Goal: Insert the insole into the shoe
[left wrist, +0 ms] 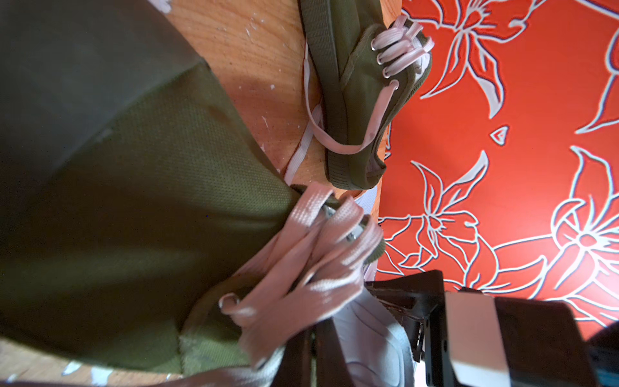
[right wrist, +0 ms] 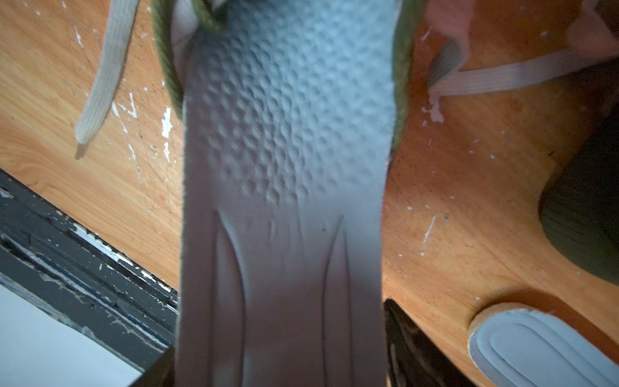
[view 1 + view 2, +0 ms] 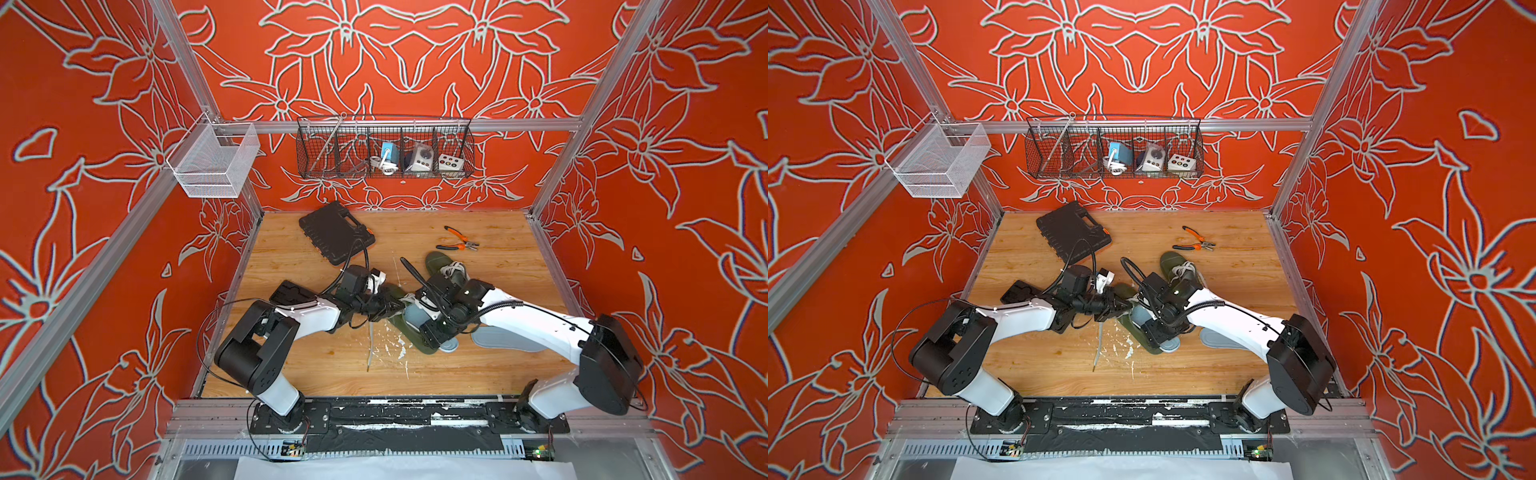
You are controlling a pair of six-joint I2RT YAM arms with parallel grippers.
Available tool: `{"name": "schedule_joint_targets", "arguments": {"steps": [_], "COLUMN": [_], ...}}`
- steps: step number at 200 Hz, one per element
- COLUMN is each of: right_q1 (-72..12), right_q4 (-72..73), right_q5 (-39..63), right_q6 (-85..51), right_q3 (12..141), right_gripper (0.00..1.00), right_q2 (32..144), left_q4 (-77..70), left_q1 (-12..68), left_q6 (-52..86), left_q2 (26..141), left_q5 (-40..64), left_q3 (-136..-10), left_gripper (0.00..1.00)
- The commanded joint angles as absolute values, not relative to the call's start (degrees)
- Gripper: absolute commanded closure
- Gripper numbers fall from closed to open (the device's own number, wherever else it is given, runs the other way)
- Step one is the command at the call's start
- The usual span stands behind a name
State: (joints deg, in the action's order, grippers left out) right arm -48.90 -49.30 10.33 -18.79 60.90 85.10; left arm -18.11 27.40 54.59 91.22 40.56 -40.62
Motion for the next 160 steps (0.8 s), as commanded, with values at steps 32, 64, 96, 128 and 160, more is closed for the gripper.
{"name": "schedule_joint_targets", "arguments": {"steps": [32,64,96,128,160], "right_q1": [-49.3,-49.6,-49.7,-49.8,-49.7], "right_q4": [-49.2,-48.4,-48.1,-47.2,-49.3], "right_q5": [10.6,9.2,6.4,5.0,3.1], "right_q6": [-19.8,-19.2,-16.8,-14.4,-10.3], "right_q3": [60.8,60.5,62.1,64.4,68.5], "right_gripper": [0.50,0.66,0.76,0.80,0.81], "right_q2": [84.8,84.8,86.2,88.4,93.1], "left_q4": [-17.1,-17.3,-17.4,-17.6,-17.5], "left_q1": [27.9,27.9,27.9,28.0,28.1], "left_q6": [53.3,53.6,53.8,53.9,53.7], "left_q2": [89.7,89.9,90.2,90.5,90.8], "left_q5": [39.7,40.1,40.5,41.1,41.5], "left_q3": [-42.1,-42.2,-42.4,-42.4,-42.5], "left_gripper": [1.00,1.00,1.00,1.00,1.00]}}
